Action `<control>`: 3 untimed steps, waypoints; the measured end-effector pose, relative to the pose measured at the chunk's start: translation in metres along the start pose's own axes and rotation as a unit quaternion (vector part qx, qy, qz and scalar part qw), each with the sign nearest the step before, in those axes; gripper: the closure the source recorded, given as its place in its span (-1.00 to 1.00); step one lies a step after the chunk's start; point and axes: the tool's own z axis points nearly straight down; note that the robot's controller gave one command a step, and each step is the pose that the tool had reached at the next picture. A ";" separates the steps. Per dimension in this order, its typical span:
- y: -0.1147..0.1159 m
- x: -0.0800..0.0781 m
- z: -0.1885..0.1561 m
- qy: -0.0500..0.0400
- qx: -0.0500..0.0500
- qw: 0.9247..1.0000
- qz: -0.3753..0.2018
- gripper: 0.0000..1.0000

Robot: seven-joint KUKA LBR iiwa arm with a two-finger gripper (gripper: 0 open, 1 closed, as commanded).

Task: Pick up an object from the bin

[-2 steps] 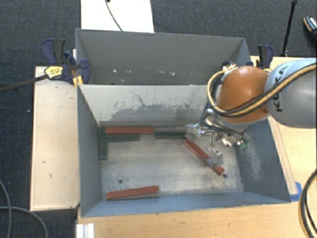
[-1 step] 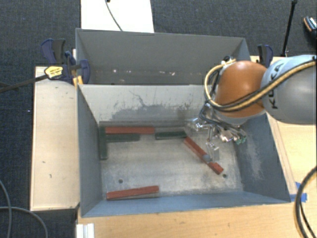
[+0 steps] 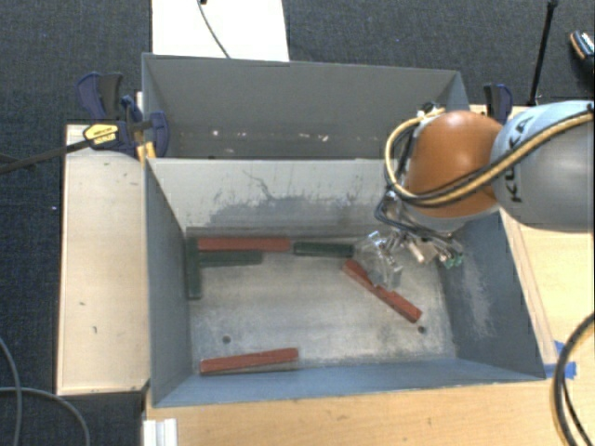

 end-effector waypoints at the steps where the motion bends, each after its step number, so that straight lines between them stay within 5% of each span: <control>1: 0.071 0.000 -0.011 0.001 -0.003 0.998 0.067 1.00; 2: 0.068 0.002 -0.011 0.002 -0.002 0.998 0.070 -1.00; 3: 0.004 0.034 0.005 0.003 -0.001 0.995 -0.100 -1.00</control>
Offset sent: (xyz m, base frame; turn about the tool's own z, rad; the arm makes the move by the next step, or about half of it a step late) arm -0.0324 0.0594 0.0103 0.1377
